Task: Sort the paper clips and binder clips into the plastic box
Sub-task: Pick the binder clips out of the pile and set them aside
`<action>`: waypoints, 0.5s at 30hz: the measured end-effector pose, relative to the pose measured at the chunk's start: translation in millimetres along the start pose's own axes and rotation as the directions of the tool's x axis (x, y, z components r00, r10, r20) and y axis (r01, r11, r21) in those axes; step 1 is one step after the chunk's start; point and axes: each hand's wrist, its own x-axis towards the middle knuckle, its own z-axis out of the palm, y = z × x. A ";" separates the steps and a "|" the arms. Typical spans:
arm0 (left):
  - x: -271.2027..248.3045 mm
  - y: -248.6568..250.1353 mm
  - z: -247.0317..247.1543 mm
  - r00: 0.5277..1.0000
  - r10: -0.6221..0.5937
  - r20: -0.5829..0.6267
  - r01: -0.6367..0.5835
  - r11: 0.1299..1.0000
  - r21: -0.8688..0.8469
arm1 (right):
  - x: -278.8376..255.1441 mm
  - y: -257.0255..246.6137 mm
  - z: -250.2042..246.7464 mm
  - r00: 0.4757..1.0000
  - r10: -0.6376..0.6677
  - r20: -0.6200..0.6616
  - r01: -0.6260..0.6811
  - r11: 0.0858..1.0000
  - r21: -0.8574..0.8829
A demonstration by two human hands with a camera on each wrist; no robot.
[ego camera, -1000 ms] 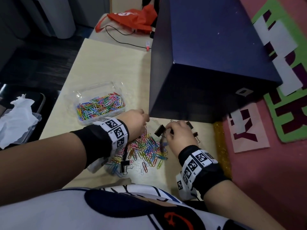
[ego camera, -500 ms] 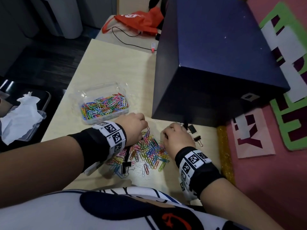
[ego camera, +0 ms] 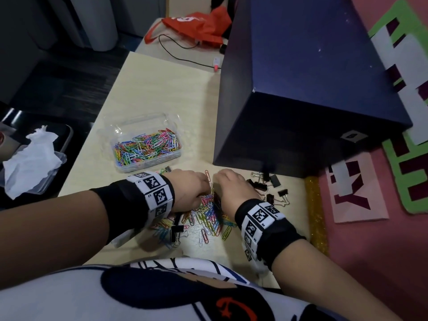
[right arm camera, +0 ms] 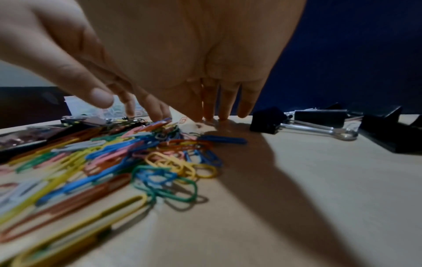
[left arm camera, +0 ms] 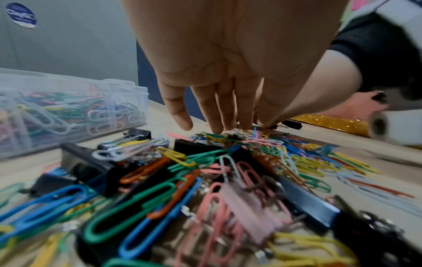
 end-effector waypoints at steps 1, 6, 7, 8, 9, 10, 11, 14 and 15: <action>-0.6 -2.2 -2.9 0.999 -0.022 -0.029 0.021 1.000 -0.008 | -1.7 -0.6 0.0 1.000 -0.009 0.007 0.009 1.000 -0.015; -1.1 -13.6 -13.9 0.985 -0.168 -0.029 0.169 0.985 0.042 | -10.3 -0.2 -2.8 0.998 0.051 0.034 -0.053 0.997 0.062; -1.1 -14.4 -14.2 0.984 -0.179 0.003 0.178 0.982 0.067 | -11.3 1.2 -4.3 0.995 0.094 0.012 -0.095 0.992 0.085; -1.5 -14.1 -13.7 0.985 -0.170 0.031 0.167 0.983 0.078 | -12.4 2.4 -5.8 0.990 0.139 0.007 -0.139 0.987 0.085; -1.8 -13.4 -12.5 0.989 -0.142 0.047 0.138 0.988 0.076 | -13.5 3.4 -7.1 0.984 0.179 0.022 -0.180 0.982 0.063; -2.5 -12.4 -10.8 0.993 -0.105 0.056 0.102 0.993 0.066 | -15.0 4.1 -7.5 0.976 0.210 0.054 -0.211 0.977 0.031; -3.7 -10.7 -9.8 0.995 -0.077 0.059 0.073 0.996 0.053 | -16.6 3.8 -7.1 0.970 0.227 0.086 -0.228 0.974 0.004; -7.9 -8.5 -11.5 0.997 -0.073 0.016 0.072 0.997 0.036 | -19.3 -0.6 -4.3 0.968 0.214 0.128 -0.212 0.977 -0.030; -10.0 -8.9 -13.2 0.996 -0.085 -0.006 0.086 0.996 0.038 | -19.1 -2.9 -4.2 0.973 0.204 0.112 -0.202 0.979 -0.029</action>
